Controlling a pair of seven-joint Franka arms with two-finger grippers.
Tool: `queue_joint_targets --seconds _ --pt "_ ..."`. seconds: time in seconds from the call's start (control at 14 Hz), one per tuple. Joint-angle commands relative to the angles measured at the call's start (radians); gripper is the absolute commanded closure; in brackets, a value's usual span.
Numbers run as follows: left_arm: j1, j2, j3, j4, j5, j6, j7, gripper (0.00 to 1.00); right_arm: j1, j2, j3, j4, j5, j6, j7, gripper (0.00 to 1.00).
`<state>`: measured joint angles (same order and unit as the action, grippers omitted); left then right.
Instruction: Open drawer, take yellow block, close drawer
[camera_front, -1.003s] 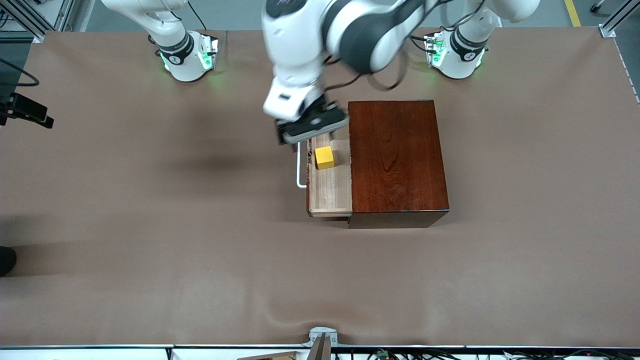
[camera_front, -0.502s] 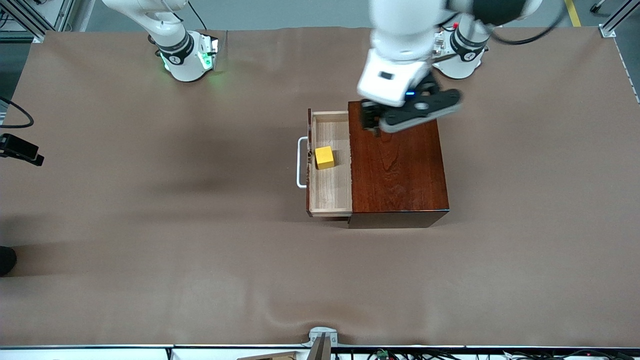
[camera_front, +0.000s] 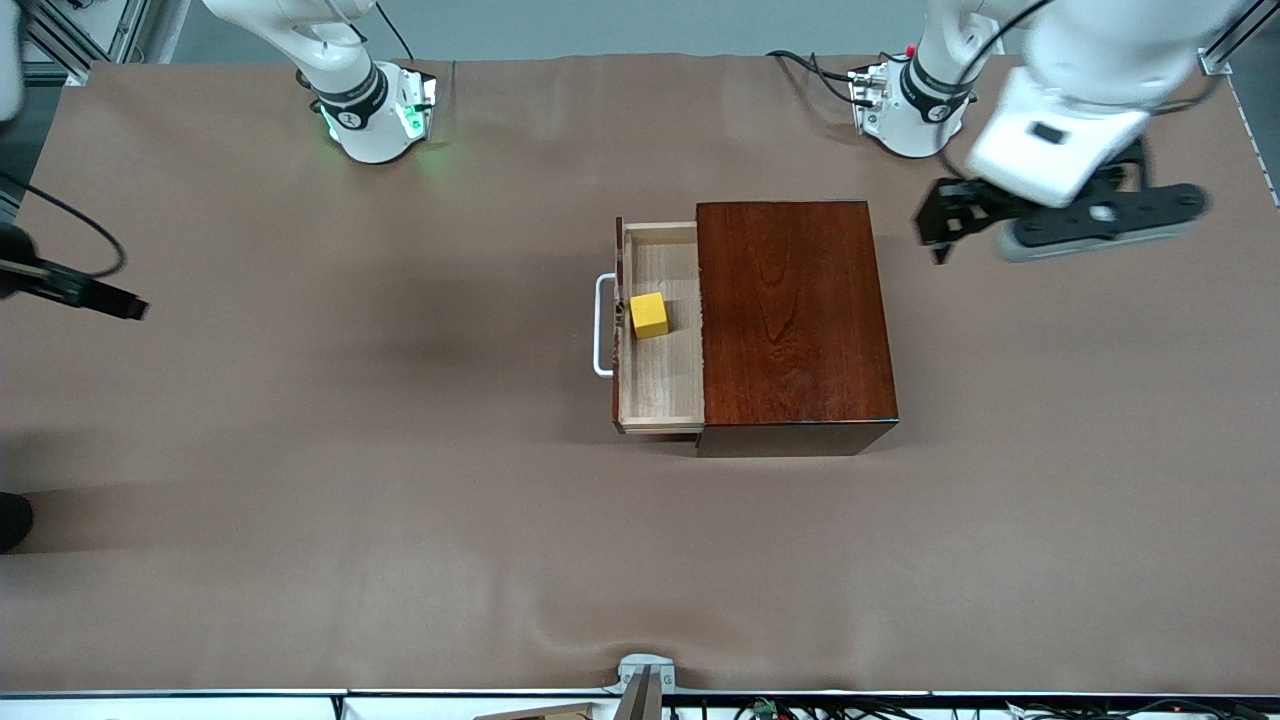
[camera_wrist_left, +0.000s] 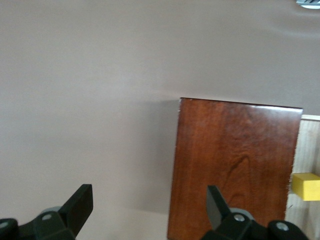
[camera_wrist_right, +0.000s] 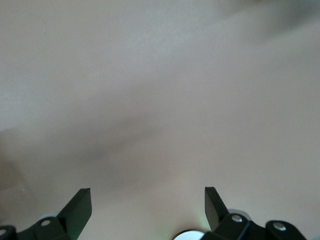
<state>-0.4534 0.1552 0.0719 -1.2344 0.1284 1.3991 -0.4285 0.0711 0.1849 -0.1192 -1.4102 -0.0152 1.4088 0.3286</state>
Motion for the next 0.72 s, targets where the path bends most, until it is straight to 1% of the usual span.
queue_joint_targets --seconds 0.0,0.14,0.36,0.57,0.65 --pt "0.067 -0.055 -0.012 -0.062 -0.023 0.008 0.100 0.00 0.071 0.016 -0.002 0.008 0.046 -0.013 0.201 0.00" --pt "0.100 -0.088 -0.012 -0.106 -0.023 0.020 0.132 0.00 0.143 0.018 -0.002 0.008 0.073 -0.011 0.388 0.00" --pt "0.134 -0.114 -0.012 -0.140 -0.024 0.035 0.178 0.00 0.235 0.025 -0.002 0.007 0.087 -0.013 0.609 0.00" --pt "0.174 -0.144 -0.012 -0.189 -0.035 0.063 0.206 0.00 0.301 0.027 -0.002 -0.026 0.159 -0.004 0.827 0.00" --pt "0.192 -0.161 -0.012 -0.216 -0.036 0.087 0.233 0.00 0.332 0.028 -0.002 -0.029 0.165 0.001 0.896 0.00"
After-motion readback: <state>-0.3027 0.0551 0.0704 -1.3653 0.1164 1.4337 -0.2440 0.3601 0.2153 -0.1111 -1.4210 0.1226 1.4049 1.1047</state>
